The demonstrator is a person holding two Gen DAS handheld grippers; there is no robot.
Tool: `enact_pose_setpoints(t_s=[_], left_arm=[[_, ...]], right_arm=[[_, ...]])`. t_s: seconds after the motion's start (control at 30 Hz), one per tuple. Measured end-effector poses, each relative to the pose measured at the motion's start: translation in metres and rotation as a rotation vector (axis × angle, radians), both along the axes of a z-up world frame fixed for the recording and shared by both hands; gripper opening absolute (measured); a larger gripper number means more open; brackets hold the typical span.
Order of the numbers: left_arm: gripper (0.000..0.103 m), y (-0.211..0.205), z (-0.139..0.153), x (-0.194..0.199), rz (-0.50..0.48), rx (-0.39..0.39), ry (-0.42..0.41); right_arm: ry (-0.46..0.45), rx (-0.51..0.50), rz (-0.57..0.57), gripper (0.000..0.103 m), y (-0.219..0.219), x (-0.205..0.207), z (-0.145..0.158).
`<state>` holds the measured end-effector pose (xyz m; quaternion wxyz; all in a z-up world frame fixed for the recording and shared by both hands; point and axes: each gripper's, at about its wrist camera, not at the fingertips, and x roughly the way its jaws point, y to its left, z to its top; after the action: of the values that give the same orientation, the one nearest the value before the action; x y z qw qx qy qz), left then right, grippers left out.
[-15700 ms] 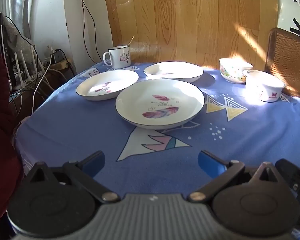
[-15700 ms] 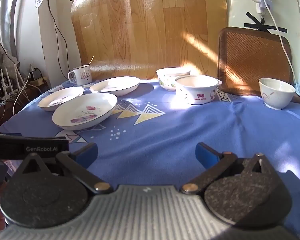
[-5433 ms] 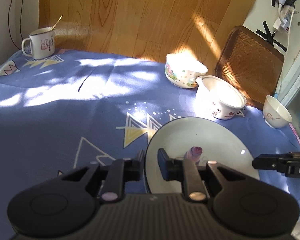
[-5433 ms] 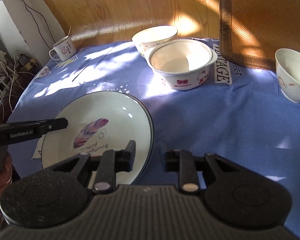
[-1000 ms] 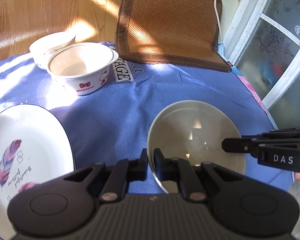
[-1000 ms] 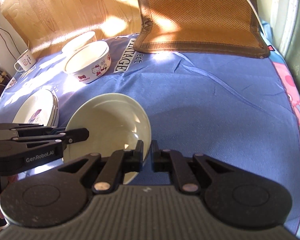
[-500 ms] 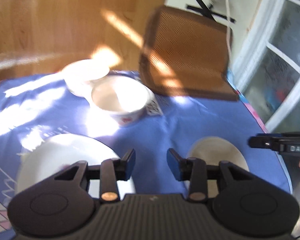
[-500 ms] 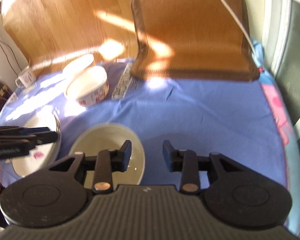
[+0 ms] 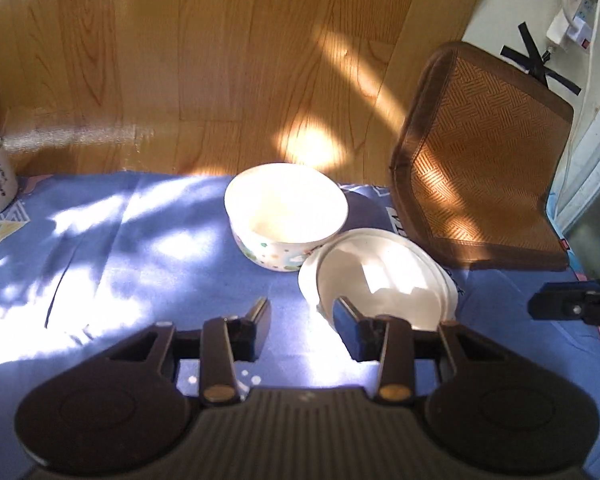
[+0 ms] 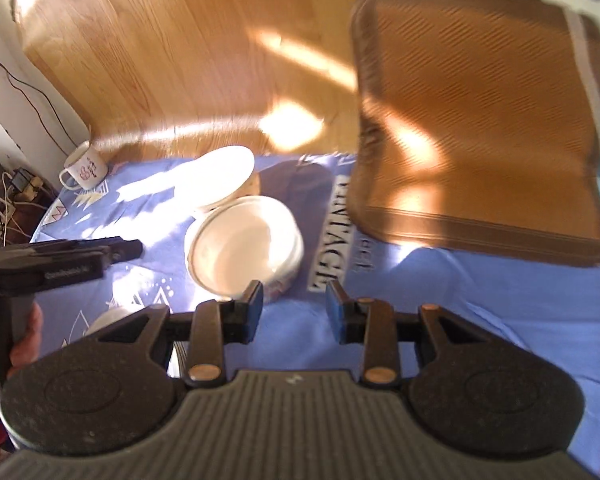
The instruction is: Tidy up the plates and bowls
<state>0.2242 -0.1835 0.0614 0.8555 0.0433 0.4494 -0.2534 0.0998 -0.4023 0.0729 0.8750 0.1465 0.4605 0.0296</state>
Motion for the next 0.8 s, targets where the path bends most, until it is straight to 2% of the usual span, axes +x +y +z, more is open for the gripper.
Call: enact_pose_setpoints(t_s=[0.13,0.17,0.3,0.33,0.37,0.4,0.5,0.8], left_arm=[[0.036,-0.016,-0.026,0.021,-0.026,0.037,0.041],[0.039,-0.018,-0.033,0.024,-0.027,0.048,0.050],[0.041,-0.025,-0.050,0.032,-0.039,0.054,0.077],[0.034,-0.026,-0.053,0.034,-0.043,0.048,0.088],[0.016,-0.026,-0.056,0.035,-0.058,0.021,0.107],[0.016,-0.027,-0.058,0.036,-0.062,0.008,0.120],[0.016,-0.032,-0.056,0.029,-0.060,0.035,0.091],[0.016,-0.038,-0.028,-0.002,-0.070,0.027,0.057]], right_arm=[[0.087,0.004,0.003,0.038,0.007,0.041,-0.028],[0.106,0.003,0.003,0.038,0.009,0.050,-0.035],[0.152,0.009,0.010,0.038,0.013,0.069,-0.051],[0.164,0.017,0.012,0.038,0.014,0.072,-0.055],[0.176,0.023,0.015,0.036,0.015,0.074,-0.059],[0.180,0.023,0.019,0.022,0.016,0.075,-0.061],[0.167,-0.006,0.022,0.022,0.020,0.070,-0.060],[0.105,-0.035,0.020,0.022,0.017,0.040,-0.033]])
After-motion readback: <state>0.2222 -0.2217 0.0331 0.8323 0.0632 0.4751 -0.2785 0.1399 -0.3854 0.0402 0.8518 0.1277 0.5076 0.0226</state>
